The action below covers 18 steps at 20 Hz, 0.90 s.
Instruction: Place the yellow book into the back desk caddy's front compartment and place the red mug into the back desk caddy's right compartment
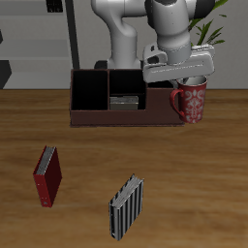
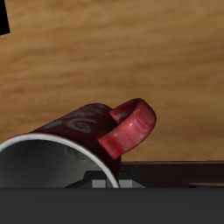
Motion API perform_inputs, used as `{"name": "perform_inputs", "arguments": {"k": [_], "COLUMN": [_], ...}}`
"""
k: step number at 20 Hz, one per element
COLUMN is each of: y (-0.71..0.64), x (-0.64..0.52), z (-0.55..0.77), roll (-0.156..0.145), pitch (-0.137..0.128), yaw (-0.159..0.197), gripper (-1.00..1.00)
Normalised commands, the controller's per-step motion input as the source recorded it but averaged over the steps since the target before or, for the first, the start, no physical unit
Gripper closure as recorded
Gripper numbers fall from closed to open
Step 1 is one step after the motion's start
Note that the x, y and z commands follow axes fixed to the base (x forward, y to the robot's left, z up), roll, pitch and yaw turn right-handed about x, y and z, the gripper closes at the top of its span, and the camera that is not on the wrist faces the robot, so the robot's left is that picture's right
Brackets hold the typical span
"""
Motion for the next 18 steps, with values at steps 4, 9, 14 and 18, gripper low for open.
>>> {"name": "perform_inputs", "arguments": {"k": [4,9,14,18], "y": [-0.13,-0.13,-0.09,-0.02], "x": [-0.18,-0.2,-0.14,-0.27], "z": [0.33,0.25,0.15,0.23], "roll": [-0.03,-0.01,-0.017,0.022], "pitch": [-0.033,-0.019,0.0,-0.014], "yaw": [-0.011,-0.016,-0.005,-0.008], "gripper": [1.0,1.0,1.0,1.0]}}
